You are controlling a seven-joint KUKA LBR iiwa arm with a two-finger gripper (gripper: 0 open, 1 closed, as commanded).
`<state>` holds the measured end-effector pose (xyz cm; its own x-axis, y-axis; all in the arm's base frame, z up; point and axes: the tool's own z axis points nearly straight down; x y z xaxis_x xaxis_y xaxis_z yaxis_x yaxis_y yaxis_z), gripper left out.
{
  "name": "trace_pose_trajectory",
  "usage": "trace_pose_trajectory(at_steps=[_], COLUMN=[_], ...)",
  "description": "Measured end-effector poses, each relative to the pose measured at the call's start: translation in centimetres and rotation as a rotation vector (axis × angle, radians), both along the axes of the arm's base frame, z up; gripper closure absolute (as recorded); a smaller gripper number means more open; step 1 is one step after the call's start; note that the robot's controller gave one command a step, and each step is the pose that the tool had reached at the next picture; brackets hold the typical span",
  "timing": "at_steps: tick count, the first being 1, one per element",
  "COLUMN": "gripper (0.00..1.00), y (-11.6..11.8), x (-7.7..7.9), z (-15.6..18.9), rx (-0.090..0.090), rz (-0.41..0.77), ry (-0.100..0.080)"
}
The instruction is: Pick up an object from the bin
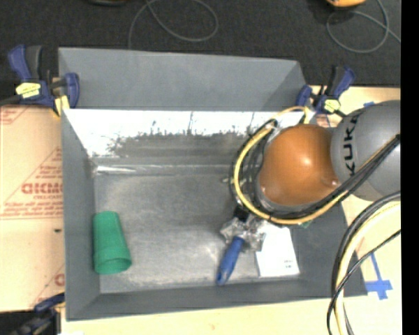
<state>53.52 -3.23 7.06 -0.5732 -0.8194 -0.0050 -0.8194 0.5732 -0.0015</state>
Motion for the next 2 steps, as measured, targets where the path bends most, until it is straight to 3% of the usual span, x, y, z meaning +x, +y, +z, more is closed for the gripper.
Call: trace_pose_trajectory(at_steps=[2], gripper=[1.00], y=[0.02], x=[-0.16], z=[0.67], rx=[0.000], rz=[-0.002], ry=[0.006])
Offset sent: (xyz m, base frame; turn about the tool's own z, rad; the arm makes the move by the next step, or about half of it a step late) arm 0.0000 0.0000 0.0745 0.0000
